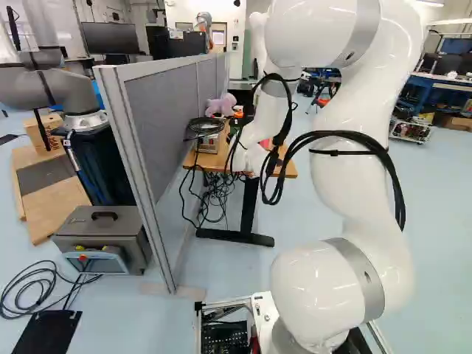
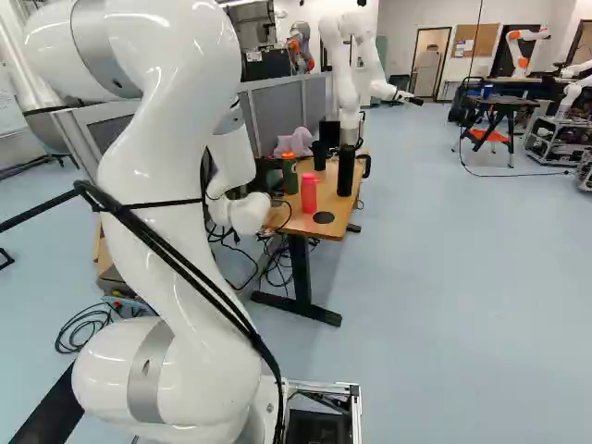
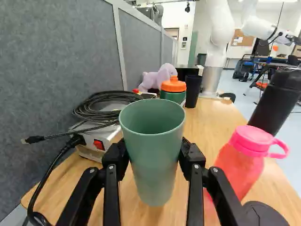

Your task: Place the green cup on the table

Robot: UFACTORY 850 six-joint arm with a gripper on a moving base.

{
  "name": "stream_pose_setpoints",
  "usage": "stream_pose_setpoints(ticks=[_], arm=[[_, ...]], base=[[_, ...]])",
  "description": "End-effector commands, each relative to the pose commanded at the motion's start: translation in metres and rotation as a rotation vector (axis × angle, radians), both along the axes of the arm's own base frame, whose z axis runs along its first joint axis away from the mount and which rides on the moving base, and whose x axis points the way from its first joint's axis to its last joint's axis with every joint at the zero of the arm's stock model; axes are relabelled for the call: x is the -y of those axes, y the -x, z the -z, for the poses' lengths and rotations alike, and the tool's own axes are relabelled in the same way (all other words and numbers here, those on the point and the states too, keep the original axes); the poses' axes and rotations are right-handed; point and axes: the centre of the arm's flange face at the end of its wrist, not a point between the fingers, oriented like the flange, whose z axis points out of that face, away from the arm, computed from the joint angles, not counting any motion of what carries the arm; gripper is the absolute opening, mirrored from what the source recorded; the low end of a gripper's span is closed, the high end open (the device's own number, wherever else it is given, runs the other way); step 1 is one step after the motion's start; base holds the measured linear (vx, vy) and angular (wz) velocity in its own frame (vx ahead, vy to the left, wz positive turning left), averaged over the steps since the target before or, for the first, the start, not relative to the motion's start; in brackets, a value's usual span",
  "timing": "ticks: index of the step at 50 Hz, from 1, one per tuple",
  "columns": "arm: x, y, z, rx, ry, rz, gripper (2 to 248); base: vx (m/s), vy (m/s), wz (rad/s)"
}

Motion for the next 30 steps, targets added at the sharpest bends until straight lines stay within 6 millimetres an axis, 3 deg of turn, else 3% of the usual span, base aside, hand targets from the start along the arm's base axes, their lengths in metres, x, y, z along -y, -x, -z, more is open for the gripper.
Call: stream_pose_setpoints(ticks=[14, 30], arm=[[-0.005, -0.005, 0.016, -0.023, 0.002, -0.009, 125], [-0.005, -0.006, 0.018, -0.028, 0.003, -0.009, 125]], base=[[0.0, 0.0, 0.0], [0.0, 0.0, 0.0]])
